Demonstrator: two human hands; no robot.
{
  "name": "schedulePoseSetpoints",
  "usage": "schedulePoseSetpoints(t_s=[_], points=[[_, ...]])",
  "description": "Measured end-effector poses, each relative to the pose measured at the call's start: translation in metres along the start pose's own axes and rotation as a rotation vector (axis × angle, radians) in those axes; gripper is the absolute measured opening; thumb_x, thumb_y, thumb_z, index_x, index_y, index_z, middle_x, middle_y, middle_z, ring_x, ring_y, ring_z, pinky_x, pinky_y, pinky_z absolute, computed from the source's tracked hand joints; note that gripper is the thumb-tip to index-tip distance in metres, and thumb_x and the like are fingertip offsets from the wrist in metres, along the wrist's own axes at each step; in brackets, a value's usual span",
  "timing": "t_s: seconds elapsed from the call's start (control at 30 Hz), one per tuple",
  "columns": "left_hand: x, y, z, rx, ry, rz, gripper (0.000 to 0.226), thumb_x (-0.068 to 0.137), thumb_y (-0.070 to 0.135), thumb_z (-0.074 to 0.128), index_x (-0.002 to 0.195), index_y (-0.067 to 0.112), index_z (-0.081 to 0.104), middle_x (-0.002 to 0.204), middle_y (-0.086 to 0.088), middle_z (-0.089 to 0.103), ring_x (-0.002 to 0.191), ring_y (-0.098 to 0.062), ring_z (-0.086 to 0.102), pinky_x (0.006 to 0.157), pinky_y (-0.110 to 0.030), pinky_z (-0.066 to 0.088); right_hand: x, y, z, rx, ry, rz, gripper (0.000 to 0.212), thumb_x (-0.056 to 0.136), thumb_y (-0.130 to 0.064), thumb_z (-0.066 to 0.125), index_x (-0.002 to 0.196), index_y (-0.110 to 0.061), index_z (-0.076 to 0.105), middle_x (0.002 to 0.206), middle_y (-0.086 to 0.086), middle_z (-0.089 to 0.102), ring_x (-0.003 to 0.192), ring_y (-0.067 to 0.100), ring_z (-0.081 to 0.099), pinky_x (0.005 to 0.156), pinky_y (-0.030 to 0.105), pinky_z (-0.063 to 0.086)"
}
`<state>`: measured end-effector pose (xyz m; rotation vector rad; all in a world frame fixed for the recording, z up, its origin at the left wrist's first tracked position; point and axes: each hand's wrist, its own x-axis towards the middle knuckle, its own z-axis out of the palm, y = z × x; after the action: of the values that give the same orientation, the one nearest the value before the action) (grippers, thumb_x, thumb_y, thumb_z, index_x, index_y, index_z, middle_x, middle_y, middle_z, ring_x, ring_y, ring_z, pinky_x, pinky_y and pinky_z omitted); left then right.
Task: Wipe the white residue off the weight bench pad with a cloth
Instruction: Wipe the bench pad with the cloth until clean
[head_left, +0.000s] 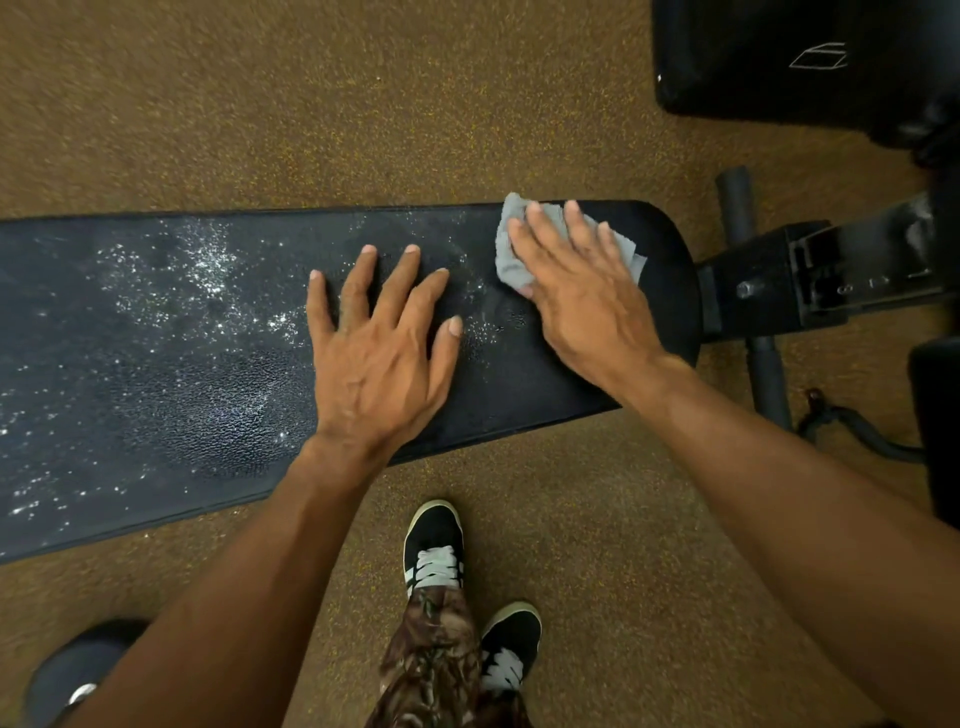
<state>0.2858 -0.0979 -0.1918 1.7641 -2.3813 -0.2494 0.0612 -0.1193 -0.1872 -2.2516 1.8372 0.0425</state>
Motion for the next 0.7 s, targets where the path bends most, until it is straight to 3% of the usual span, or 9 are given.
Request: schedulePoseSetpoints(t_s=[0.13,0.3,0.4,0.53,0.7], points=[[-0.006,-0.003,0.001,0.031,-0.028,0.02,0.057,0.104,0.053,0.029,0.15,0.023,0.044,0.16,-0.001,0.04,0.15,-0.033,0.029,0.118,-0.066,0.016,0.034,-0.039,0.001,0.113,0.059,0.162,0.051,0.108,-0.033,0.026,0.157,-0.016,0.027,0.165,0.003,0.024,0.154,0.035,0.009,0.124,0.054,0.006],[-0.006,-0.002,0.001,-0.002,-0.022,0.004,0.055,0.103,0.052,0.032,0.148,0.023,0.046,0.159,0.001,0.041,0.15,-0.032,0.03,0.117,-0.066,0.016,0.001,-0.013,-0.001,0.046,0.017,-0.062,0.051,0.106,-0.025,0.032,0.156,-0.016,0.031,0.164,0.004,0.028,0.153,0.033,0.015,0.124,0.05,0.011],[-0.006,-0.003,0.001,0.0,-0.025,0.002,0.057,0.102,0.054,0.033,0.148,0.023,0.046,0.159,0.002,0.041,0.15,-0.032,0.029,0.118,-0.065,0.015,0.007,0.007,-0.011,0.086,0.033,0.071,0.049,0.106,-0.016,0.037,0.155,-0.015,0.034,0.162,0.005,0.031,0.153,0.036,0.016,0.124,0.047,0.011],[-0.007,-0.001,0.001,-0.013,-0.018,0.0,0.053,0.101,0.051,0.038,0.145,0.023,0.047,0.159,0.001,0.041,0.151,-0.032,0.028,0.118,-0.066,0.015,0.048,-0.027,-0.01,0.159,0.065,0.261,0.049,0.109,-0.029,0.028,0.155,-0.013,0.033,0.163,0.006,0.03,0.154,0.035,0.012,0.124,0.049,0.004],[-0.008,-0.003,0.002,-0.018,-0.014,0.011,0.05,0.098,0.044,0.043,0.142,0.021,0.049,0.16,0.001,0.04,0.151,-0.032,0.028,0.119,-0.067,0.014,0.005,-0.042,0.003,0.094,0.007,-0.053,0.052,0.106,-0.03,0.026,0.155,-0.013,0.032,0.163,0.006,0.029,0.153,0.035,0.015,0.123,0.051,0.009]])
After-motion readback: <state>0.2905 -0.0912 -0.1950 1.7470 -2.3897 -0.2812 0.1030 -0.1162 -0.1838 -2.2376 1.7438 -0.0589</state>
